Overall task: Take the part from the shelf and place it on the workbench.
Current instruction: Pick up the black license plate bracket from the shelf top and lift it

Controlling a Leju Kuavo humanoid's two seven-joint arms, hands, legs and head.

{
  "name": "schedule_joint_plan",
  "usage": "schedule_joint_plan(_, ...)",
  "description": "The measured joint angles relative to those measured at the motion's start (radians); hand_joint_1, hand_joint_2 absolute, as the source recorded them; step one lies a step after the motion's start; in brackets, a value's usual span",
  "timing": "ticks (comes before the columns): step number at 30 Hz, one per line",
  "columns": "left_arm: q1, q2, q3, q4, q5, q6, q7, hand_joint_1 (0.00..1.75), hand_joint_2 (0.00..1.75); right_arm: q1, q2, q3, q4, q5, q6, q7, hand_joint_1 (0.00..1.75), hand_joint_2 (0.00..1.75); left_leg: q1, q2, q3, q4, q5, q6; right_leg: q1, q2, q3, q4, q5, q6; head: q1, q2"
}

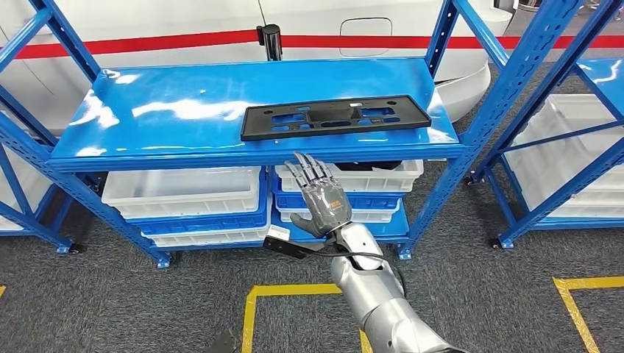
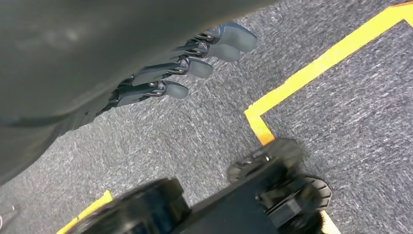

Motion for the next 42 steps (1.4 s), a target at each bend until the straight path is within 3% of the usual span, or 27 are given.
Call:
schedule_joint_plan(1, 0.000, 0.000, 0.001, 0.000, 0.001, 0.001, 0.004, 0.00, 0.00, 0.000, 0.000, 0.000, 0.005, 0.001, 0.000, 0.003, 0.00, 1.75, 0.010, 0.002, -0.026, 0.052, -0.017, -0.009, -0.001, 0.000, 0.000, 0.000, 0.000, 0.000, 0.000, 0.000)
schedule_joint_plan(2, 0.001, 0.000, 0.003, 0.000, 0.003, 0.004, 0.009, 0.00, 0.00, 0.000, 0.000, 0.000, 0.009, 0.002, 0.000, 0.006, 0.00, 1.75, 0.020, 0.003, -0.036, 0.070, -0.014, -0.016, -0.003, 0.000, 0.000, 0.001, 0.000, 0.001, 0.000, 0.000)
schedule_joint_plan(3, 0.001, 0.000, 0.005, 0.000, 0.003, 0.009, 0.014, 0.00, 0.00, -0.001, 0.000, -0.001, 0.013, 0.000, 0.000, 0.008, 0.00, 1.75, 0.028, 0.004, -0.026, 0.046, 0.008, -0.022, -0.006, 0.000, 0.001, 0.001, -0.001, 0.002, 0.000, 0.000)
schedule_joint_plan(6, 0.001, 0.001, 0.006, 0.000, -0.010, 0.026, 0.028, 0.00, 0.00, -0.009, 0.001, -0.002, 0.026, -0.025, 0.000, 0.001, 0.00, 1.75, 0.041, 0.005, 0.076, -0.160, 0.105, -0.032, -0.011, 0.002, 0.004, 0.003, -0.005, 0.015, 0.000, 0.000)
schedule_joint_plan(8, 0.000, 0.001, 0.006, 0.000, -0.016, 0.031, 0.033, 0.00, 0.00, -0.017, 0.003, -0.004, 0.037, -0.041, 0.000, -0.007, 0.00, 1.75, 0.035, 0.003, 0.104, -0.218, 0.115, -0.022, -0.008, 0.003, 0.003, 0.002, -0.006, 0.031, 0.000, 0.000)
schedule_joint_plan(10, 0.000, 0.001, 0.006, 0.000, -0.018, 0.032, 0.037, 0.00, 0.00, -0.021, 0.004, -0.005, 0.044, -0.046, 0.000, -0.010, 0.00, 1.75, 0.028, 0.000, 0.103, -0.220, 0.114, -0.001, -0.007, 0.003, 0.001, -0.001, -0.004, 0.047, 0.000, 0.000)
schedule_joint_plan(12, 0.000, 0.001, 0.006, 0.000, -0.019, 0.032, 0.038, 0.00, 0.00, -0.024, 0.005, -0.006, 0.049, -0.050, 0.000, -0.012, 0.00, 1.75, 0.026, 0.001, 0.106, -0.231, 0.122, 0.019, -0.007, 0.001, -0.016, 0.024, -0.019, 0.054, 0.002, 0.000)
schedule_joint_plan(13, 0.000, 0.000, 0.006, 0.000, -0.018, 0.032, 0.037, 0.00, 0.00, -0.027, 0.006, -0.007, 0.053, -0.058, 0.000, -0.017, 0.00, 1.75, 0.025, 0.002, 0.108, -0.236, 0.126, 0.028, -0.006, -0.001, -0.039, 0.068, -0.041, 0.050, 0.004, 0.000)
schedule_joint_plan(15, 0.000, 0.000, 0.007, 0.000, -0.015, 0.031, 0.035, 0.00, 0.00, -0.036, 0.003, -0.010, 0.075, -0.108, 0.000, -0.041, 0.00, 1.75, 0.018, 0.002, 0.106, -0.238, 0.129, 0.039, -0.005, -0.002, -0.110, 0.211, -0.099, 0.036, 0.008, 0.000)
schedule_joint_plan(17, 0.000, 0.000, 0.007, 0.000, -0.014, 0.031, 0.032, 0.00, 0.00, -0.045, -0.002, -0.014, 0.120, -0.203, 0.000, -0.075, 0.00, 1.75, 0.010, 0.000, 0.105, -0.238, 0.130, 0.045, -0.004, -0.002, -0.164, 0.310, -0.126, 0.035, 0.008, 0.000)
schedule_joint_plan(18, 0.000, 0.000, 0.007, 0.000, -0.014, 0.031, 0.030, 0.00, 0.00, -0.050, -0.003, -0.015, 0.144, -0.246, 0.000, -0.086, 0.00, 1.75, 0.007, -0.002, 0.105, -0.237, 0.130, 0.046, -0.004, -0.002, -0.162, 0.301, -0.116, 0.042, 0.009, 0.000)
schedule_joint_plan(20, 0.000, 0.000, 0.007, 0.000, -0.015, 0.031, 0.025, 0.00, 0.00, -0.057, -0.004, -0.013, 0.173, -0.290, 0.000, -0.087, 0.00, 1.75, 0.005, -0.005, 0.105, -0.234, 0.129, 0.047, -0.005, -0.003, -0.098, 0.170, -0.061, 0.064, 0.009, 0.000)
schedule_joint_plan(21, 0.000, 0.000, 0.007, 0.000, -0.016, 0.030, 0.024, 0.00, 0.00, -0.061, -0.003, -0.011, 0.179, -0.299, 0.000, -0.082, 0.00, 1.31, 0.001, -0.006, 0.102, -0.230, 0.126, 0.047, -0.005, -0.004, -0.058, 0.096, -0.034, 0.070, 0.010, 0.000)
schedule_joint_plan(22, 0.000, 0.001, 0.007, 0.000, -0.017, 0.030, 0.022, 0.00, 0.00, -0.065, -0.002, -0.007, 0.183, -0.315, 0.000, -0.078, 0.00, 0.87, -0.003, -0.006, 0.099, -0.225, 0.124, 0.046, -0.006, -0.004, -0.030, 0.042, -0.015, 0.069, 0.011, 0.000)
schedule_joint_plan(24, 0.000, 0.001, 0.007, 0.000, -0.019, 0.031, 0.021, 0.00, 0.00, -0.073, 0.001, 0.005, 0.192, -0.378, 0.000, -0.081, 0.00, 0.00, -0.010, -0.006, 0.092, -0.217, 0.120, 0.046, -0.005, -0.004, -0.011, 0.007, -0.002, 0.059, 0.010, 0.000)
schedule_joint_plan(27, 0.001, 0.001, 0.007, 0.000, -0.020, 0.031, 0.020, 0.00, 0.00, -0.083, 0.003, 0.027, 0.206, -0.428, 0.000, -0.087, 0.00, 0.00, -0.008, -0.005, 0.092, -0.219, 0.122, 0.044, -0.002, -0.002, -0.013, 0.007, 0.001, 0.053, 0.008, 0.000)
schedule_joint_plan(33, 0.001, 0.001, 0.007, 0.000, -0.024, 0.036, 0.013, 0.00, 0.00, -0.093, 0.003, 0.048, 0.220, -0.364, 0.000, -0.077, 0.00, 0.00, -0.003, -0.004, 0.092, -0.220, 0.125, 0.038, 0.003, -0.001, -0.013, 0.007, 0.001, 0.050, 0.008, 0.000)
schedule_joint_plan(41, 0.001, 0.001, 0.007, 0.000, -0.026, 0.043, 0.005, 0.00, 0.00, -0.092, 0.000, 0.047, 0.222, -0.290, -0.001, -0.062, 0.00, 0.00, -0.004, -0.004, 0.092, -0.220, 0.125, 0.037, 0.003, -0.001, -0.014, 0.007, 0.001, 0.050, 0.009, 0.000)
schedule_joint_plan(42, 0.001, 0.001, 0.008, 0.000, -0.026, 0.043, 0.005, 0.00, 0.00, -0.092, 0.000, 0.046, 0.222, -0.282, -0.001, -0.059, 0.00, 0.44, -0.005, -0.004, 0.092, -0.220, 0.125, 0.037, 0.003, -0.001, -0.014, 0.007, 0.001, 0.050, 0.009, 0.000)
